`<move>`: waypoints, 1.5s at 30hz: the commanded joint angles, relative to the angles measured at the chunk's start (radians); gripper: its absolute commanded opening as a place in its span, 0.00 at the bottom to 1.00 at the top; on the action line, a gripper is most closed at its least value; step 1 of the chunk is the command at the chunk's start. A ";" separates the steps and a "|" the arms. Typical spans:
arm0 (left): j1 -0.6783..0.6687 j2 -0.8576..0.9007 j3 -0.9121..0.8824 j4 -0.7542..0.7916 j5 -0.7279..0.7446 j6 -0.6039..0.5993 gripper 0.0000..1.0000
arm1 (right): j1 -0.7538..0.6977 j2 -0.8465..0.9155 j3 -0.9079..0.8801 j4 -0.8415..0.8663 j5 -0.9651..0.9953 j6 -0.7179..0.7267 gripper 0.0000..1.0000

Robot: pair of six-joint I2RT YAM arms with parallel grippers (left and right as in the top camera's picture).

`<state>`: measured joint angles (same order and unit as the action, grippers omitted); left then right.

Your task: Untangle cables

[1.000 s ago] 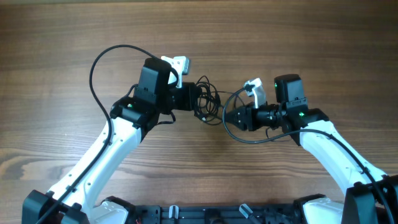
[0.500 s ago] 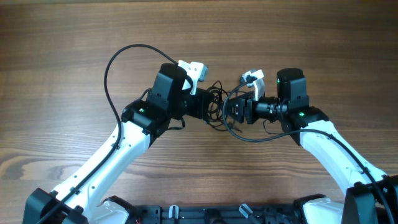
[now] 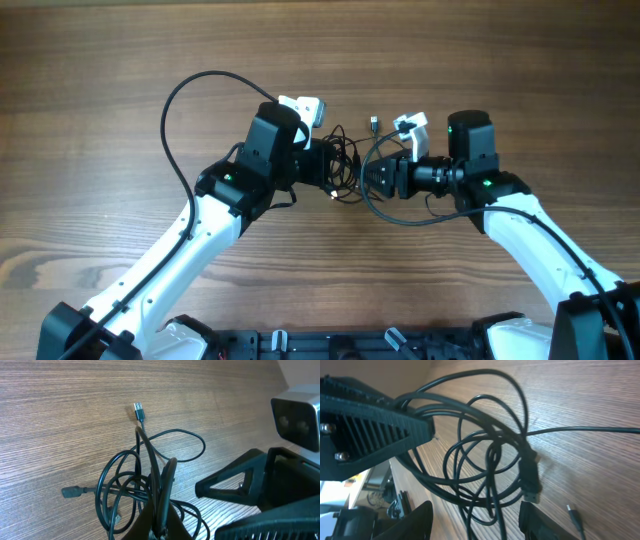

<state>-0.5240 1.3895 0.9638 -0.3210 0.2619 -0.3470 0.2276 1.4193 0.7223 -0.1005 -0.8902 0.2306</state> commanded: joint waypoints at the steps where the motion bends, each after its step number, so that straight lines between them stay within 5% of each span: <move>1: -0.003 -0.002 0.005 0.003 0.011 -0.010 0.04 | 0.045 -0.003 0.006 -0.002 0.054 -0.021 0.57; 14: -0.003 -0.002 0.005 0.012 0.092 -0.032 0.04 | 0.103 0.023 0.006 0.011 0.247 -0.018 0.48; 19: -0.003 -0.002 0.005 0.050 0.119 -0.077 0.04 | 0.103 0.055 0.006 0.020 0.166 -0.018 0.15; 22: -0.003 -0.002 0.005 0.049 0.124 -0.092 0.04 | 0.103 0.054 0.006 0.042 0.117 -0.018 0.04; 25: -0.004 -0.002 0.005 0.025 0.083 -0.112 0.04 | 0.077 0.042 0.007 0.071 -0.002 -0.017 0.04; 30: 0.006 0.015 0.004 -0.289 -0.382 -0.259 0.04 | -0.179 -0.083 0.011 0.070 -0.195 0.040 0.04; 34: 0.071 0.036 0.004 -0.420 -0.441 -0.401 0.04 | -0.427 -0.145 0.011 0.060 -0.286 0.047 0.04; 39: 0.141 0.038 0.004 -0.313 -0.340 -0.466 0.04 | -0.604 -0.146 0.010 -0.037 -0.242 0.064 0.04; 41: 0.145 0.037 0.004 -0.198 -0.233 -0.358 0.04 | -0.619 -0.146 0.010 -0.110 -0.173 0.056 0.05; 43: 0.137 0.037 0.004 -0.055 -0.035 -0.169 0.04 | -0.613 -0.146 0.010 -0.169 -0.140 0.035 0.31; 45: 0.119 0.037 0.004 0.053 0.159 -0.018 0.04 | -0.583 -0.146 0.010 -0.210 -0.160 -0.060 0.43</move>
<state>-0.3809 1.4288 0.9604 -0.3779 0.0856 -0.6388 -0.3866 1.2892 0.7238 -0.2775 -1.0698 0.2722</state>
